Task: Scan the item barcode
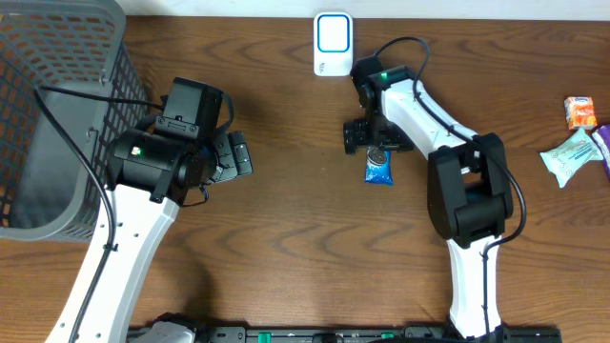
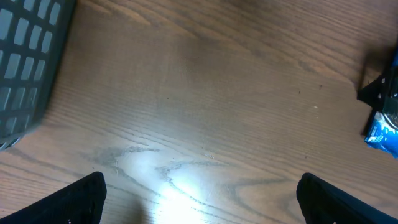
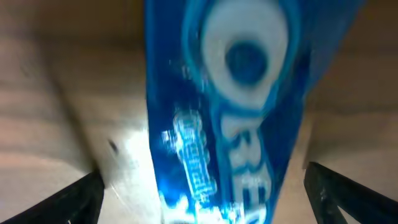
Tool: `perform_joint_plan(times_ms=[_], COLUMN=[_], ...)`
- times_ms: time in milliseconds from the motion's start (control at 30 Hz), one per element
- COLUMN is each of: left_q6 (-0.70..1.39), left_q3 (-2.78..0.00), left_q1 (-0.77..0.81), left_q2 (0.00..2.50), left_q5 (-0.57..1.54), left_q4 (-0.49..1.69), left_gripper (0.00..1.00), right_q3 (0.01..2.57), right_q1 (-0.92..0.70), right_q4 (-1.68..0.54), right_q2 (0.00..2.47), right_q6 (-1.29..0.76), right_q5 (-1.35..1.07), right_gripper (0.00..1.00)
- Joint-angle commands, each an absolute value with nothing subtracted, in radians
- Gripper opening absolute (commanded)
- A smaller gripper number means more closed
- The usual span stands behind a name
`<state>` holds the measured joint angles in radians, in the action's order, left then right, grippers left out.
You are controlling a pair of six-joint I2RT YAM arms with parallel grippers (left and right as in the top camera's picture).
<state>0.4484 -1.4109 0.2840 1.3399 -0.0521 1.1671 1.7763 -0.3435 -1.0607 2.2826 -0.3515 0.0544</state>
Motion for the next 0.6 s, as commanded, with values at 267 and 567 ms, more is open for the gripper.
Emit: perform_joint_plan(times_ms=[267,567], left_q6=[0.458,0.458], left_q3=[-1.409,-1.409], left_q1=[0.280,0.280], left_q2=[1.345,1.345], left_q5=[-0.064,-0.065], left_q4=[1.169,1.169], left_gripper=[0.98,0.98], right_q3=[1.672,1.841], right_q1=[-0.329,-0.328], right_q4=[-0.921,-0.965], right_q2=[2.284,2.283], right_q6=[-0.389,-0.388], right_q5=[0.043,0.005], right_gripper=[0.01,0.01])
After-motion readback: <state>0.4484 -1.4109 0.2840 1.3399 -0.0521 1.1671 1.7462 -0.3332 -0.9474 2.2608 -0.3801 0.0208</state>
